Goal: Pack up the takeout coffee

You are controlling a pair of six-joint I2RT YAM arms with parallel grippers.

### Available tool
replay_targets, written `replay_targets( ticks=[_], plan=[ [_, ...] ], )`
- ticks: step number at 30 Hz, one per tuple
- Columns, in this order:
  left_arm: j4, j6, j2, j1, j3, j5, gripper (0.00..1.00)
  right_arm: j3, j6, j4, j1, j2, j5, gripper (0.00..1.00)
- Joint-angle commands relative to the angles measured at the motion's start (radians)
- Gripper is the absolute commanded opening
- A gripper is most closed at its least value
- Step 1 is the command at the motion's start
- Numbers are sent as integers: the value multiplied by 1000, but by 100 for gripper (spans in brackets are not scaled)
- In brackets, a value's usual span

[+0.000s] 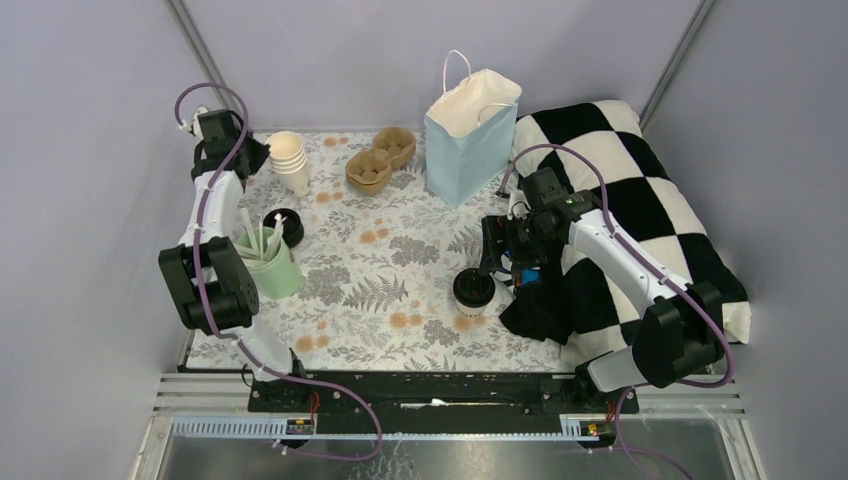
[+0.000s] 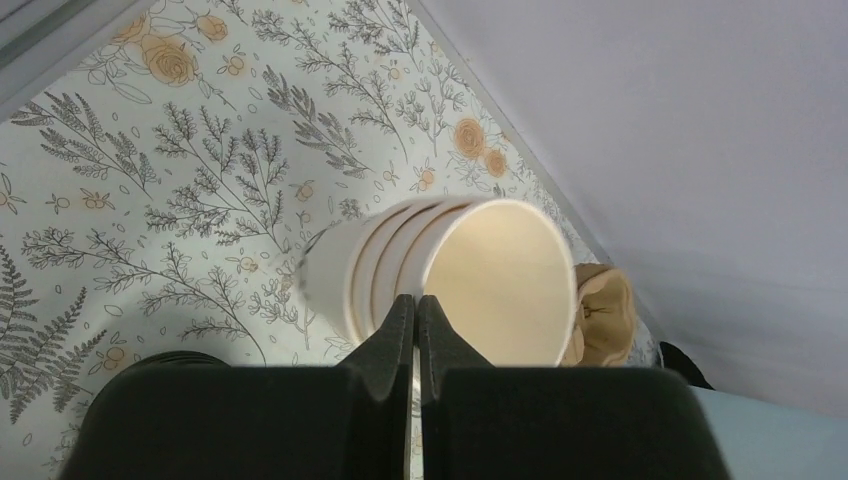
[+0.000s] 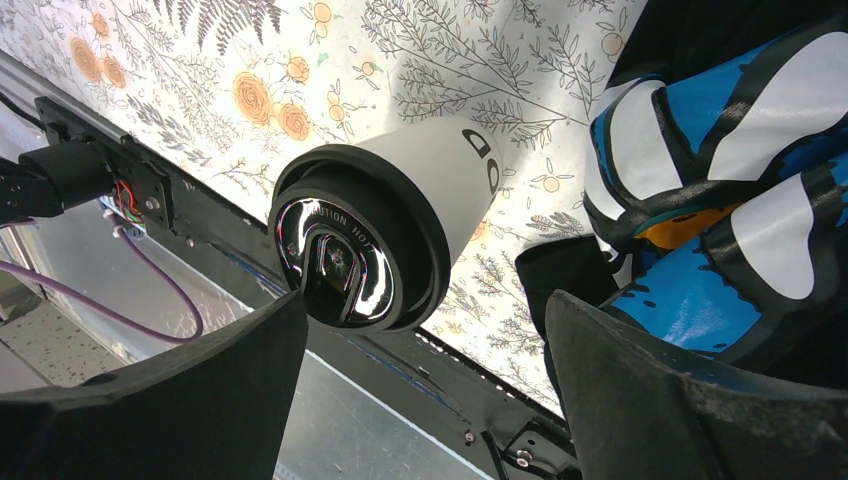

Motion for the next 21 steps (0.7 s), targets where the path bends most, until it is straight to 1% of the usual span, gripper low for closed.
replay_targets(
  ticks=[1, 2, 3, 4, 5, 6, 7, 8, 9, 10, 11, 14, 18, 19, 21],
  plan=[
    [119, 28, -45, -27, -26, 58, 0, 20, -17, -8, 9, 2, -21, 94],
    [161, 25, -55, -34, -48, 60, 0, 21, -14, -6, 10, -3, -12, 94],
    [117, -14, -23, -12, -35, 75, 0, 14, -9, 5, 10, -9, -11, 95],
    [59, -66, 22, 23, -25, 135, 0, 6, -7, 14, 9, -11, -17, 95],
    [90, -91, 25, 38, -48, 199, 0, 1, -7, 15, 11, -9, -24, 94],
    [139, -72, -8, 20, -74, 185, 0, 3, -9, 10, 11, -6, -25, 94],
    [134, -22, -41, -15, -66, 116, 0, 9, -12, -2, 12, -4, -21, 94],
    [88, 18, -42, -30, -39, 72, 0, 16, -13, -5, 12, -5, -15, 94],
    [34, 18, -19, -13, -21, 84, 0, 20, -13, -2, 12, -7, -7, 95],
    [17, -11, 3, 20, -21, 145, 0, 20, -13, 3, 11, -7, -5, 95],
    [58, -31, -7, 41, -50, 204, 0, 22, -12, 3, 11, -3, -7, 95],
    [165, -11, -74, 45, -127, 248, 0, 31, -14, -4, 12, 1, -5, 95],
    [298, -58, -111, 56, -208, 373, 0, 48, -9, -6, 11, 1, 14, 97],
    [303, -56, -126, 43, -206, 372, 0, 55, -7, -9, 11, 3, 19, 98],
    [218, -29, -129, 21, -179, 326, 0, 67, -1, -11, 11, 0, 24, 99]
  ],
)
